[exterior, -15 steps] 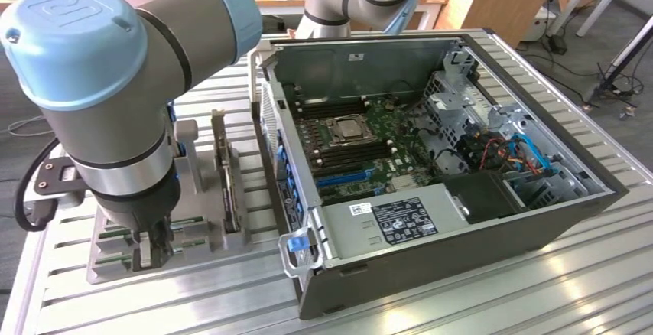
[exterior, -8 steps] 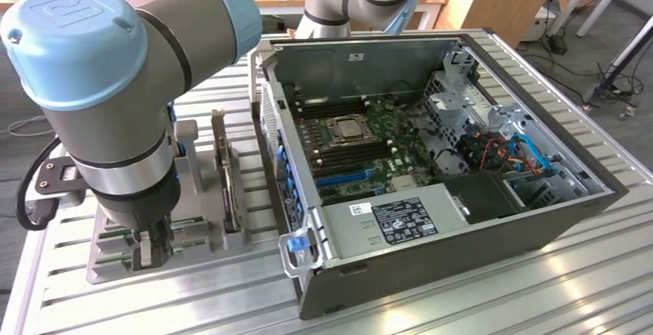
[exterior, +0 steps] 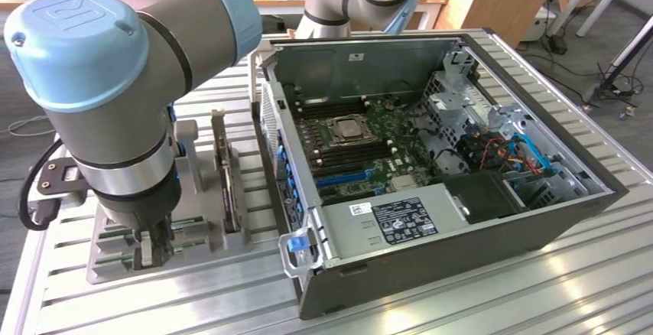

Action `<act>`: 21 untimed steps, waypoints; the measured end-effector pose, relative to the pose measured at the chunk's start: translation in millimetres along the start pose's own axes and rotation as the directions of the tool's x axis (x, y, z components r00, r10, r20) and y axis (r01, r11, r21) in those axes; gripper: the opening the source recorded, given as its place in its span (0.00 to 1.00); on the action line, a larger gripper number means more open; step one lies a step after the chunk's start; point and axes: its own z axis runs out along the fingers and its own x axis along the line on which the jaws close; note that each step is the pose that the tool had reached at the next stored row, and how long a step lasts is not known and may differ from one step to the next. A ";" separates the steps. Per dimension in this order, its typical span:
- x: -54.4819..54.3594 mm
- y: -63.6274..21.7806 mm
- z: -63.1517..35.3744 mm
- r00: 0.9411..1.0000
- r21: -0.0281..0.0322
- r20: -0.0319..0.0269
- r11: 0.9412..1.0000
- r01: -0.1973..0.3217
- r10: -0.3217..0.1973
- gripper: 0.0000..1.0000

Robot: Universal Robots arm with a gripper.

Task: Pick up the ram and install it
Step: 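Pick up the ram and move it above insertion slot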

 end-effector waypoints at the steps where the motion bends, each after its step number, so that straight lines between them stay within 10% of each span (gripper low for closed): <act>1: 0.0 0.0 0.8 1.000 0.000 0.000 1.000 0.000 0.000 0.30; 21: -0.3 -6.7 4.0 1.000 0.000 0.000 1.000 0.000 0.000 0.30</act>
